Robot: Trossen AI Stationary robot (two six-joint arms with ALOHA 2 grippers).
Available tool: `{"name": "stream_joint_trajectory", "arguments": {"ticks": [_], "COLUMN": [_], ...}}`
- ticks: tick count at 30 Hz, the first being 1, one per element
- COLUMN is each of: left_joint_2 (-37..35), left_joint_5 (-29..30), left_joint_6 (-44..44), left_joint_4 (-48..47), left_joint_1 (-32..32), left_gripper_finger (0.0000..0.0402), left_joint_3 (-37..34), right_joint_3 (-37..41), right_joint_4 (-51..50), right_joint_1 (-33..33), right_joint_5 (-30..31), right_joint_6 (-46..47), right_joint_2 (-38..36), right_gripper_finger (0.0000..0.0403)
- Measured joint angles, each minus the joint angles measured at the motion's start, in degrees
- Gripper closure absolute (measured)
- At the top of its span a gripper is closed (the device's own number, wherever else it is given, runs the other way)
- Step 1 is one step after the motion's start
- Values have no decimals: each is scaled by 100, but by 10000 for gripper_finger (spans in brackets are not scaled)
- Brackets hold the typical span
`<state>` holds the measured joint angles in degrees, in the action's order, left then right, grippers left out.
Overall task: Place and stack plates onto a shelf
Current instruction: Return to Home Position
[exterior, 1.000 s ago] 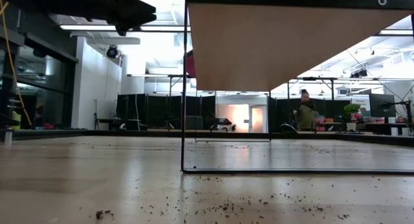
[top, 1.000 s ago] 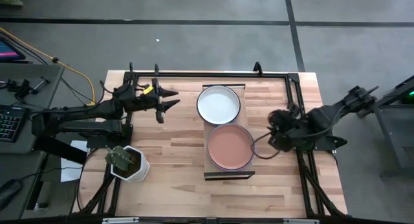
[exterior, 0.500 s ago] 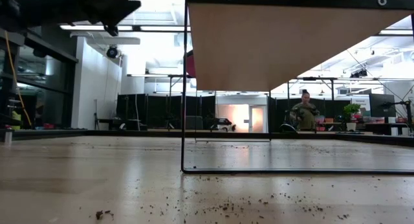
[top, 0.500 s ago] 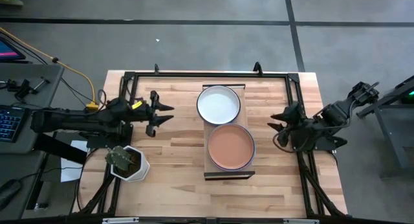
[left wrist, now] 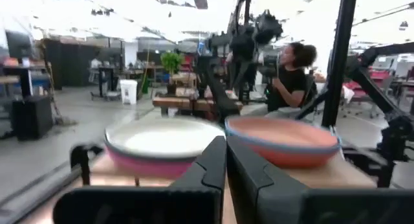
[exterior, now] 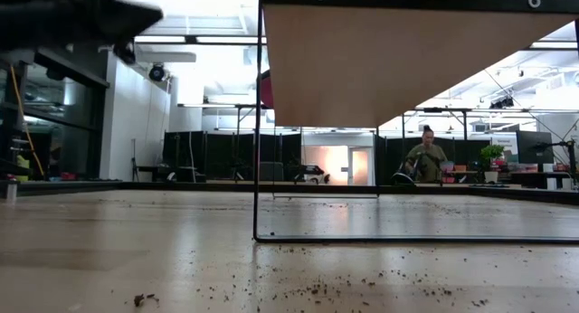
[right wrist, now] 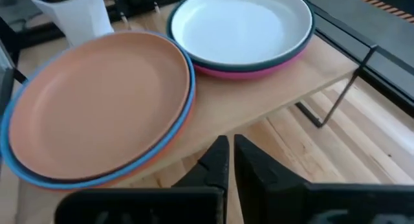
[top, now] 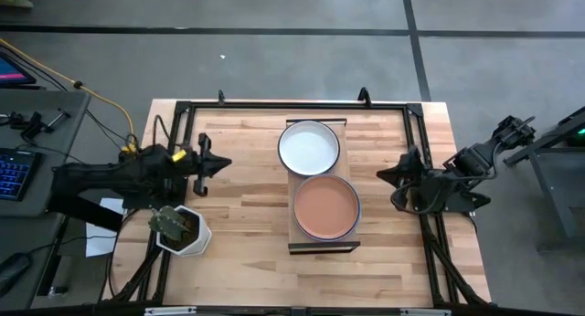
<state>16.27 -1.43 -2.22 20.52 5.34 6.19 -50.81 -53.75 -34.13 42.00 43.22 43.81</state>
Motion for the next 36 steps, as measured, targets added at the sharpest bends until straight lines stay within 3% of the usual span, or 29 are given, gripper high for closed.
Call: {"name": "stream_joint_trajectory", "arguments": {"ticks": [6, 13, 23, 26, 31, 36], "left_joint_2": [-243, -716, -1062, -1055, -1058, -1058], "left_joint_5": [107, 246, 238, 236, 210, 212], "left_joint_6": [-68, 46, 70, -239, -929, -966], "left_joint_4": [361, -634, -864, -1050, -1083, -1037], "left_joint_1": [-422, -692, -815, -815, -815, -815], "left_gripper_finger": [401, 401, 401, 401, 401, 401], "left_joint_3": [-522, -531, -528, -528, -528, -528], "right_joint_3": [0, 0, 2, 329, 1552, 2519], "right_joint_4": [135, 49, -582, -7, 1763, 3637], "right_joint_1": [0, 0, -2, -2, 72, 775], "right_joint_5": [-17, -157, -124, 24, -191, -525], "right_joint_6": [-22, -109, 177, -246, -1387, -2956], "right_joint_2": [0, -13, -265, -411, -1075, -2041], "right_gripper_finger": [401, 402, 403, 403, 403, 403]}}
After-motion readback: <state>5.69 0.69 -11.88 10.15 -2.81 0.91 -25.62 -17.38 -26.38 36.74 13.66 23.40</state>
